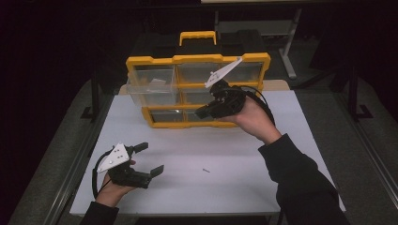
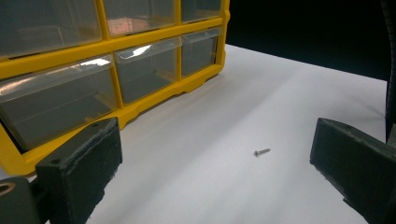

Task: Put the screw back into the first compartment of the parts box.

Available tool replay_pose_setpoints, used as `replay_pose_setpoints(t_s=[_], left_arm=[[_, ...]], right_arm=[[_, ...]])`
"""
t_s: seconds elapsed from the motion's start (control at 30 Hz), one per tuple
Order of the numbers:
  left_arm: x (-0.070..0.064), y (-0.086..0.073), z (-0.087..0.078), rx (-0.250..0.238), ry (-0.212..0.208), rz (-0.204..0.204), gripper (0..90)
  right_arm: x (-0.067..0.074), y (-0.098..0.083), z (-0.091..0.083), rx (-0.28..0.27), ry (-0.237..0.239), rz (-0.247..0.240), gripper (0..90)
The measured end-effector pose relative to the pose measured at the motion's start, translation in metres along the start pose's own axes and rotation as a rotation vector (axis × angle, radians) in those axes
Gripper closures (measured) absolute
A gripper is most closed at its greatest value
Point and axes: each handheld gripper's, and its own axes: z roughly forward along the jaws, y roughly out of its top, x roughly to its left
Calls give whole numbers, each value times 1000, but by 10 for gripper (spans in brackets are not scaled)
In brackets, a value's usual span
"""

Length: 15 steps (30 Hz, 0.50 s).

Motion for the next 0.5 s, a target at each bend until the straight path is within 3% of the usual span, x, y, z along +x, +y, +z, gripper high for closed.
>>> replay_pose_setpoints(t_s=[0.5], left_arm=[[0, 0, 0, 1, -2, -2, 17]], right_arm=[[-1, 32, -16, -50, -10, -8, 874]])
